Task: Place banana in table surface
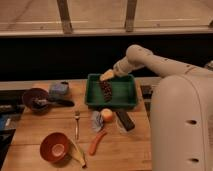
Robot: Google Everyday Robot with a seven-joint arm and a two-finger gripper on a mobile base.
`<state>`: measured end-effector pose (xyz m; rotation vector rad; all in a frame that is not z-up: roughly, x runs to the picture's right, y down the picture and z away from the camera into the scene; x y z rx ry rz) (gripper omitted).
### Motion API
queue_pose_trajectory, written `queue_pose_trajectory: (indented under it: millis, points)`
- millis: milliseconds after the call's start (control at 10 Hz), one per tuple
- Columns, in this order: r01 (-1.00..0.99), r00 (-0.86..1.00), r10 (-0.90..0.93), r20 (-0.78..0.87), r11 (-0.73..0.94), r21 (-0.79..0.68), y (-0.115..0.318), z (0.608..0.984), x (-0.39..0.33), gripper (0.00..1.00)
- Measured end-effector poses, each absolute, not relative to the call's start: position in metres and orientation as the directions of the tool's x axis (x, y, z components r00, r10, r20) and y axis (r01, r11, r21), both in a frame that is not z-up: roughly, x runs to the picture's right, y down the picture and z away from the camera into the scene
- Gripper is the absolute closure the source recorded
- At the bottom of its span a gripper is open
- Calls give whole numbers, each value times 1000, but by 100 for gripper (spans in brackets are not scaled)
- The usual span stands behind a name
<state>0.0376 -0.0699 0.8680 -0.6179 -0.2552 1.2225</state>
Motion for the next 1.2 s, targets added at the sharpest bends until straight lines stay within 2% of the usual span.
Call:
queue_pose_trajectory:
  millis: [400, 800, 1200]
  points:
    - [-770, 377, 915, -146, 221, -598, -68, 865, 32, 20]
    - [-645, 574, 795, -195, 293, -706, -41, 860, -59, 20]
    - [-477, 805, 578, -133, 498, -724, 4, 824, -138, 20]
